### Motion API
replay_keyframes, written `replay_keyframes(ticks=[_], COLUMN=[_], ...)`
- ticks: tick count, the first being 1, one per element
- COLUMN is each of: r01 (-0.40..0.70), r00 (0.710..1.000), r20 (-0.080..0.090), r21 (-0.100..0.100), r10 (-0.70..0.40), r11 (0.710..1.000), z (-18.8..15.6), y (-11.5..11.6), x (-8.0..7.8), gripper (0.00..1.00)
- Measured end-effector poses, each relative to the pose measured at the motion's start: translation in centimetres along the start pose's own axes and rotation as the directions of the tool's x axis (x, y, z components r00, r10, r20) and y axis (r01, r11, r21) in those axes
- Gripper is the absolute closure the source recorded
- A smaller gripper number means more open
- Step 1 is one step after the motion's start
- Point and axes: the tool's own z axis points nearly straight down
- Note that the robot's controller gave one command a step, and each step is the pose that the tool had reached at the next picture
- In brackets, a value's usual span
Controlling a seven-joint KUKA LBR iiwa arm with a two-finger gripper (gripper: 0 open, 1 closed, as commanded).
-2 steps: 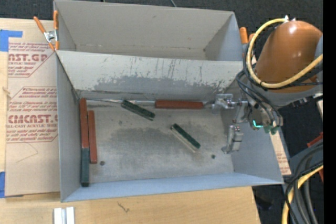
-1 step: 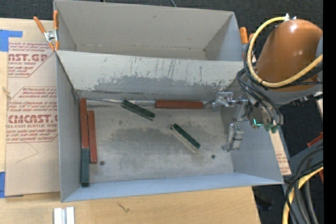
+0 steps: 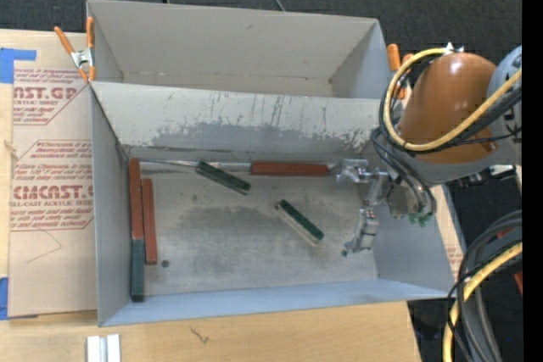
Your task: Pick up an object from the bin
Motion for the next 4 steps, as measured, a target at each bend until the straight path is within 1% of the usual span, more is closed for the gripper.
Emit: replay_keyframes(ticks=[1, 2, 3, 4], r01=[0.091, 0.145, -0.061, -0.062], r00=[0.996, 0.989, 0.998, 0.998], r20=[-0.001, -0.007, -0.008, -0.005], r21=[0.001, -0.002, 0.001, 0.001], r10=[-0.091, -0.145, 0.061, 0.062], r11=[0.996, 0.989, 0.998, 0.998], z=[6.5, 8.6, 12.3, 12.2], y=[2.9, 2.7, 2.7, 2.7], x=[-1.1, -5.2, 2.2, 2.0], gripper=[0.00, 0.00, 1.00, 0.00])
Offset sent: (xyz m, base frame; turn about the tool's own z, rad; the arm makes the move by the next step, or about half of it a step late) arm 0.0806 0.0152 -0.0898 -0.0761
